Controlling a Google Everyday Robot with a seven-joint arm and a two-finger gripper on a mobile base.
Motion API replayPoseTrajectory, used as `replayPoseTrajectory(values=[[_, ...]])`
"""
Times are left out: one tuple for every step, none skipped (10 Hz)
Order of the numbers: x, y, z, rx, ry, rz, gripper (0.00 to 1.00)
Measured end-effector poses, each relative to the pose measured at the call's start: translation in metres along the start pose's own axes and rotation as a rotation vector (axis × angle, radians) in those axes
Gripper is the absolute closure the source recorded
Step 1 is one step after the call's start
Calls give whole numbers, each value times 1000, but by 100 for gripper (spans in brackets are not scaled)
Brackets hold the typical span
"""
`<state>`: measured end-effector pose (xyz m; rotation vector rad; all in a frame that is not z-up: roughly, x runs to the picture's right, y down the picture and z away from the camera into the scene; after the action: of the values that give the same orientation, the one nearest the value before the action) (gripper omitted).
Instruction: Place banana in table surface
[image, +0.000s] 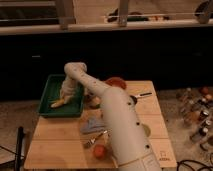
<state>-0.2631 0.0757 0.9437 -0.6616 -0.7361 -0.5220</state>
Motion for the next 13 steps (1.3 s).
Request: replayPoseTrajectory(values=[[1, 1, -1, 3, 1, 1, 94], [1, 2, -3, 5, 2, 0, 99], [0, 2, -6, 10, 1, -3, 100], [-1, 4, -10, 17, 0, -7, 100], [-2, 5, -14, 24, 0, -13, 100], [-5, 6, -20, 31, 0, -22, 100], [-6, 7, -24, 36, 1, -29, 100], [-10, 8, -32, 46, 1, -40, 100], [-14, 9, -38, 53, 1, -49, 100], [-17, 10, -44, 59, 2, -57, 100], [-25, 11, -57, 70, 3, -71, 100], [-28, 12, -63, 75, 2, -77, 100], [-32, 13, -67, 80, -1, -85, 100]])
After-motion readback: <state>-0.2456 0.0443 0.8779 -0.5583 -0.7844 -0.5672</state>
